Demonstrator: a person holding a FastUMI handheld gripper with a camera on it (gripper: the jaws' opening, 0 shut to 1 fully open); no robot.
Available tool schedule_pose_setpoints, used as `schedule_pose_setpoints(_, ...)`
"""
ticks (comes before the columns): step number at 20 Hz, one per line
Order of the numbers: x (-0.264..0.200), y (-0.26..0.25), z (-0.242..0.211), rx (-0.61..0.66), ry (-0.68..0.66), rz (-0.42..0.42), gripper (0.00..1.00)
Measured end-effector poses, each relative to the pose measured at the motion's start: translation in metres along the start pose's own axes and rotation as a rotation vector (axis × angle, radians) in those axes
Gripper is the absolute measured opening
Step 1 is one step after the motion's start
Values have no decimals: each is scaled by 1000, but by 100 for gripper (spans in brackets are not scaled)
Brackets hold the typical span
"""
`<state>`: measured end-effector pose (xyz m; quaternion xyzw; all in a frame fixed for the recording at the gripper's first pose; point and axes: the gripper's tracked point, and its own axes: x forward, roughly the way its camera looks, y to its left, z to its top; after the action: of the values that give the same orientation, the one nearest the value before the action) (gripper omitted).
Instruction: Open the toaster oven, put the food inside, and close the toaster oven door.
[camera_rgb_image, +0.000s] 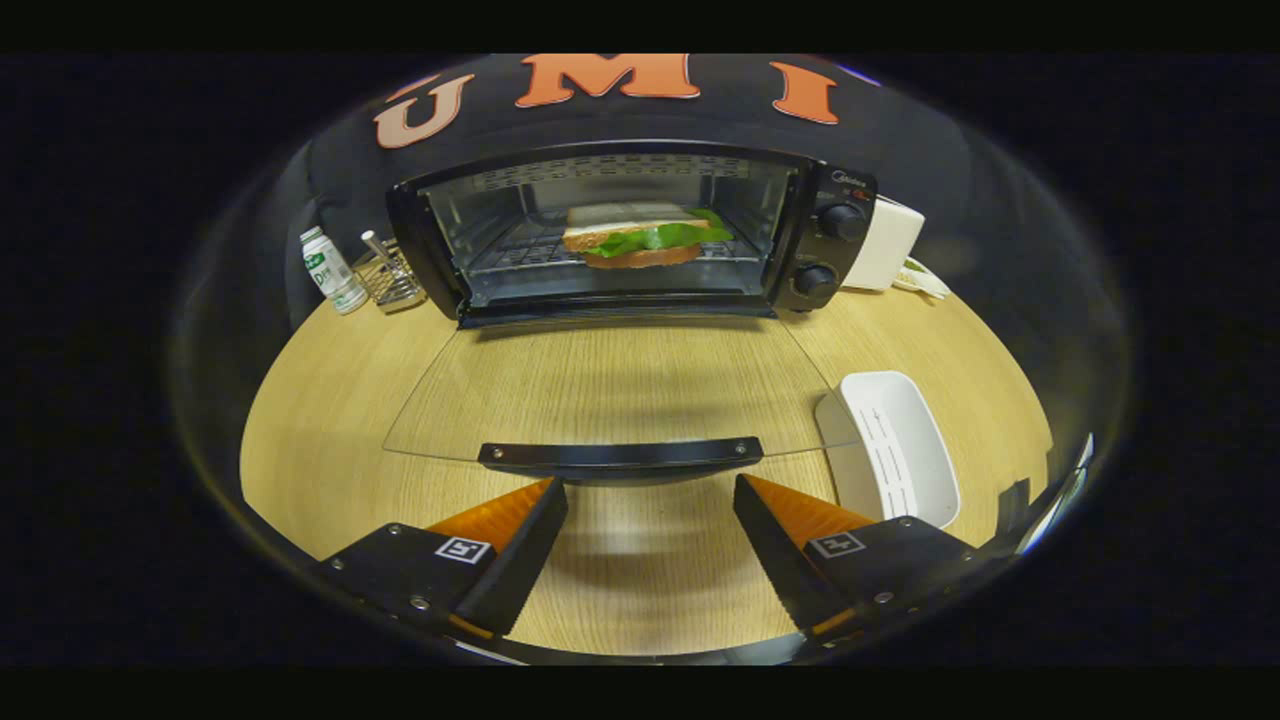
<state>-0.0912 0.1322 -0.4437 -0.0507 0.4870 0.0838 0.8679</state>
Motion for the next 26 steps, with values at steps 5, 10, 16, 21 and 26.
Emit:
schedule_pose_setpoints(5, 5, 3, -4, 0, 11, 7, 99)
schedule_pose_setpoints(10, 3, 5, 3, 48, -15, 8, 99)
schedule_pose_setpoints(16, -10, 4, 18, 33, -62, -3, 100)
schedule_pose_setpoints(21, -33, 1, 47, 68, -132, 26, 99)
schedule_pose_setpoints(26, -49, 2, 91, 120, -227, 59, 99)
